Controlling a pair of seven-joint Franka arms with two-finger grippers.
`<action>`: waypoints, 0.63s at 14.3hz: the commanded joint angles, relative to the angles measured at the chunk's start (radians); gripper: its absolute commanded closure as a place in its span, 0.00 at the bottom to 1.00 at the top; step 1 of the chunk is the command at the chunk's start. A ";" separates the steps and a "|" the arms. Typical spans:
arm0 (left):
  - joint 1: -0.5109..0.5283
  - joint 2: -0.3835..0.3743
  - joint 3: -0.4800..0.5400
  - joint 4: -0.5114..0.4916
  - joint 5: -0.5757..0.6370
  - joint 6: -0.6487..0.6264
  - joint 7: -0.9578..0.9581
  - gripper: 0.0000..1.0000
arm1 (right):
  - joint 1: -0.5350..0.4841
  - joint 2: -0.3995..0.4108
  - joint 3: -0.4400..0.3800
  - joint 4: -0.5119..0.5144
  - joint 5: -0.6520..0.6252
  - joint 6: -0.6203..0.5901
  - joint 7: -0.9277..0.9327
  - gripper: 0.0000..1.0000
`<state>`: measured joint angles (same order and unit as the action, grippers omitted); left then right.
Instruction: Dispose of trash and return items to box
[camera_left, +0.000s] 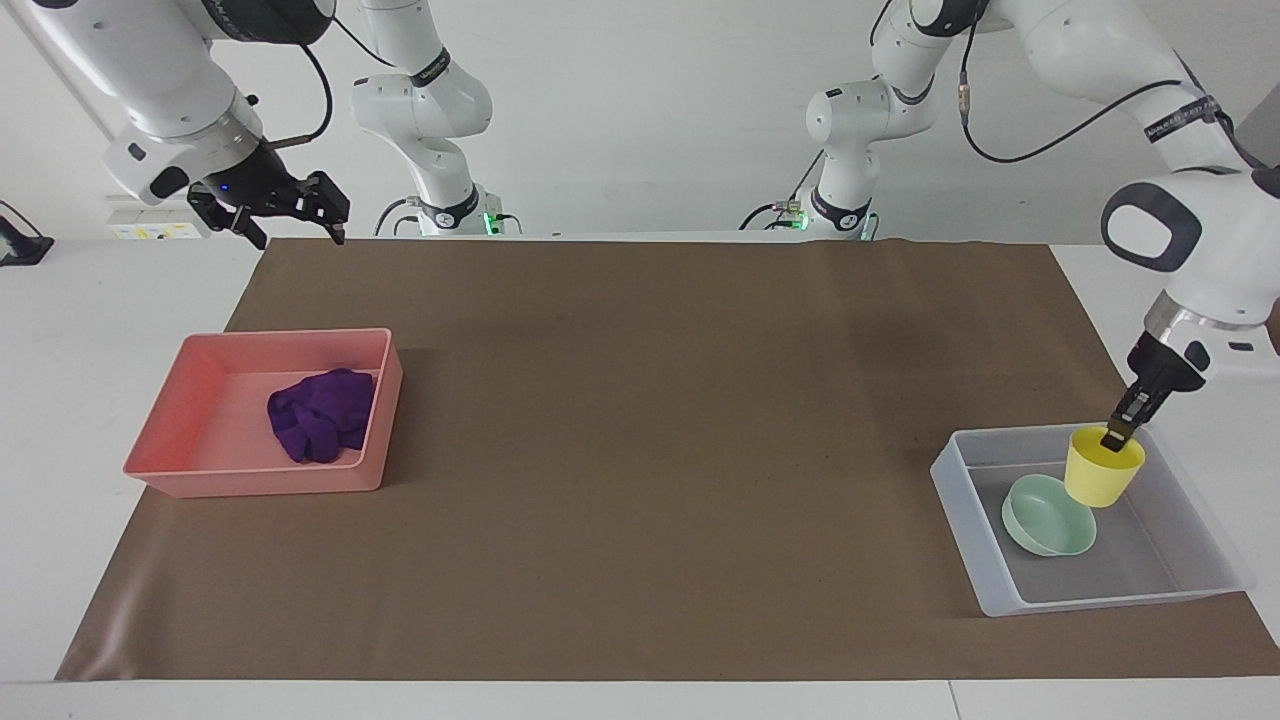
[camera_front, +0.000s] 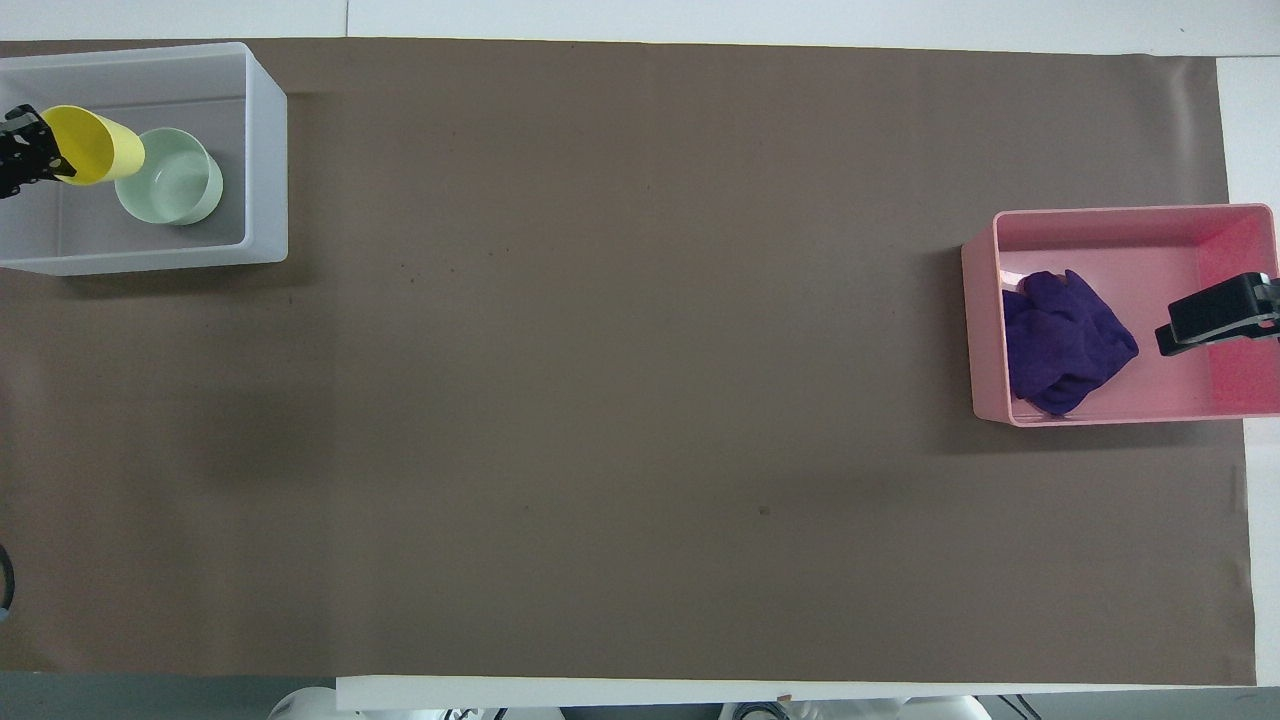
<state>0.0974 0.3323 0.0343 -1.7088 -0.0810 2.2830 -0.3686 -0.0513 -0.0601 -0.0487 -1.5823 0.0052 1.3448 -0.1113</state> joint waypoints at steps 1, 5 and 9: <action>-0.004 0.033 -0.007 0.006 0.012 0.001 -0.007 1.00 | -0.015 -0.023 0.006 -0.013 -0.008 0.008 -0.021 0.00; -0.004 0.022 -0.005 -0.014 0.012 -0.025 0.053 0.00 | -0.015 -0.024 0.006 -0.018 -0.010 0.000 -0.024 0.00; -0.034 -0.097 -0.010 0.005 0.013 -0.182 0.060 0.00 | -0.004 -0.029 0.007 -0.027 -0.008 0.010 -0.019 0.00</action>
<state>0.0843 0.3293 0.0223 -1.6948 -0.0808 2.2109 -0.3241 -0.0575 -0.0709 -0.0477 -1.5856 0.0052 1.3440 -0.1148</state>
